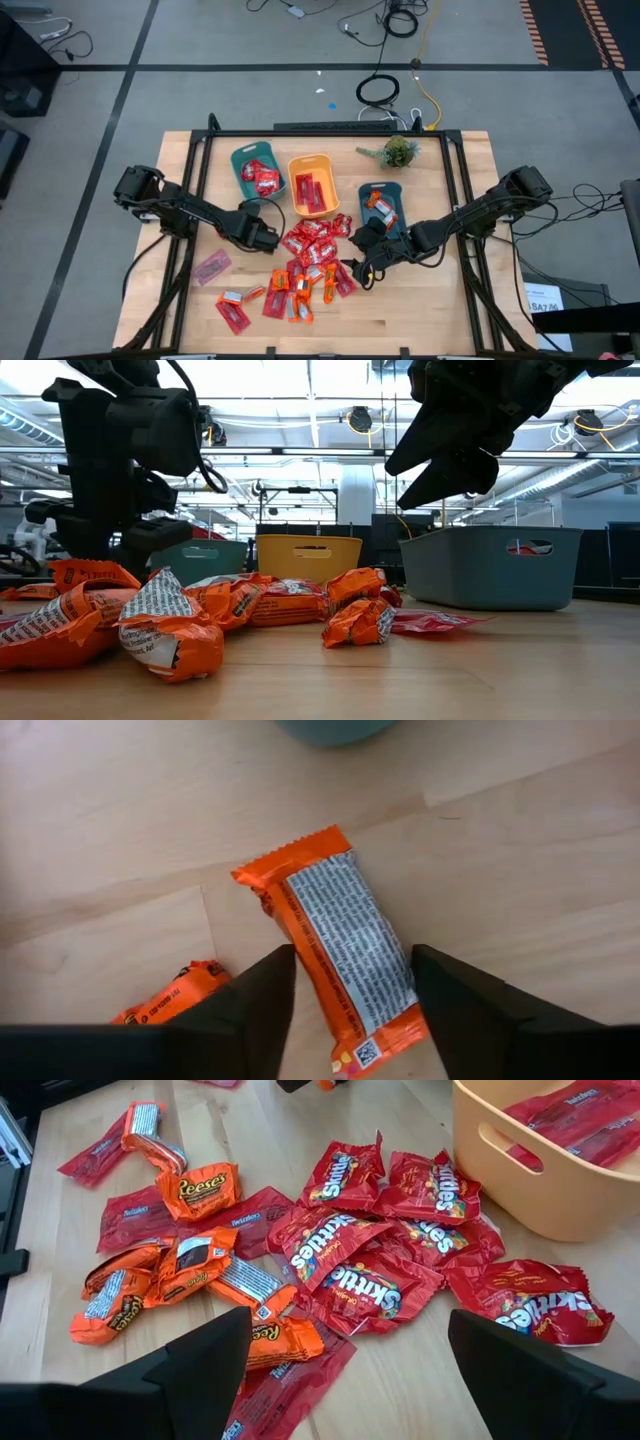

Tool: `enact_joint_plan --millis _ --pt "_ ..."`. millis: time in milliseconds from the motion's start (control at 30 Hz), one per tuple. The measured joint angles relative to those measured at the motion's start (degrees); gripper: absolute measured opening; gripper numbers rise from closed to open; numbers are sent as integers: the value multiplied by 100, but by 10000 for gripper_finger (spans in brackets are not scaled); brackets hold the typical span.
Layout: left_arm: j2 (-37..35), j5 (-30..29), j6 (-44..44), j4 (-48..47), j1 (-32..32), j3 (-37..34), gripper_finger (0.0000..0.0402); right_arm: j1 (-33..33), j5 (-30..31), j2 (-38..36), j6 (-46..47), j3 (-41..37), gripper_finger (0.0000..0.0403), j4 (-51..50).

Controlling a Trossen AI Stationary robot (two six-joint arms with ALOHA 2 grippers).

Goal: Sort candy
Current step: Put the orange wrapper chocolate into the dark blue bin

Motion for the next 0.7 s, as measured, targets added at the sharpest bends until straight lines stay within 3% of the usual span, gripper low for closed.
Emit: enact_joint_plan --millis 333,533,700 --pt "-4 -1 27 -84 -57 21 112 1 0 0 449 0 332 0" --pt "-40 31 51 -588 -218 307 99 1 0 0 572 0 332 0" --pt "-240 -180 823 -597 -311 681 98 1 0 0 565 0 332 1"
